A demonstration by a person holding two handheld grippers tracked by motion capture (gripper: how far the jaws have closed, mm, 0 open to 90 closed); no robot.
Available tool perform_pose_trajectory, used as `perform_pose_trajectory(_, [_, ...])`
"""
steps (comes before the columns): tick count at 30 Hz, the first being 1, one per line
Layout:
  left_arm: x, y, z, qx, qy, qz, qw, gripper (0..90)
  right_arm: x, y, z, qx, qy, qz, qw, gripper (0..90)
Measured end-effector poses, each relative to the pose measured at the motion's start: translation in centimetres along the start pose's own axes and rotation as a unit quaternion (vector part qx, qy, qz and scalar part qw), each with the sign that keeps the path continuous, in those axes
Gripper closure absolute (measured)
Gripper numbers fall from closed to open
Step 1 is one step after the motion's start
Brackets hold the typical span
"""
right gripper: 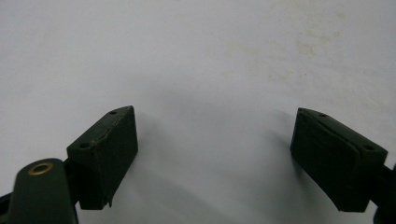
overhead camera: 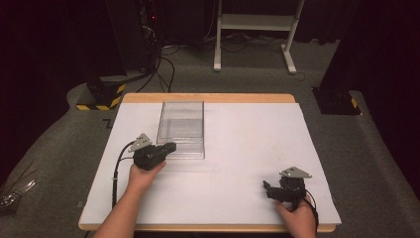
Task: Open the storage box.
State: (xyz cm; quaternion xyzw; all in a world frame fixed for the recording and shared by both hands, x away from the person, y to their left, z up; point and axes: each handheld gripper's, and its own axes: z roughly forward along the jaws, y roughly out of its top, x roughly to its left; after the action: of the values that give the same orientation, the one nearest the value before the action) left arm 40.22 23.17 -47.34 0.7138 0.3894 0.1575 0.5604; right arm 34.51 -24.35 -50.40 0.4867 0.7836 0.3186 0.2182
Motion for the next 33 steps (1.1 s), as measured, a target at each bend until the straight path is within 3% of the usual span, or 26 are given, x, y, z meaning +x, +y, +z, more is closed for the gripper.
perform_pose_trajectory(9, [0.0, -0.1, -0.4, 0.000, -0.002, 0.006, 1.0000, 83.7, 0.0, 0.0, 0.0, 0.000, 0.000, 0.000, 1.0000, 15.1])
perform_pose_trajectory(11, [0.2, -0.2, -0.8, -0.007, 0.000, 0.000, 1.0000, 85.5, 0.0, 0.0, 0.0, 0.000, 0.000, 0.000, 1.0000, 15.1])
perform_pose_trajectory(12, [0.4, -0.3, -1.3, -0.026, -0.003, -0.008, 0.9996, 90.0, 0.0, 0.0, 0.0, 0.000, 0.000, 0.000, 1.0000, 15.2])
perform_pose_trajectory(21, [0.2, -0.3, -1.6, -0.019, 0.006, -0.003, 0.9998, 89.9, 0.0, 0.0, 0.0, 0.000, 0.001, -0.001, 1.0000, 15.5])
perform_pose_trajectory(28, [0.2, -0.5, -0.8, -0.014, -0.008, -0.013, 0.9998, 68.8, 0.0, 0.0, 0.0, 0.000, 0.001, -0.001, 1.0000, 15.5])
perform_pose_trajectory(33, [0.2, -0.5, -0.1, -0.009, -0.022, -0.012, 0.9997, 68.1, 0.0, 0.0, 0.0, 0.000, 0.001, -0.001, 1.0000, 15.5])
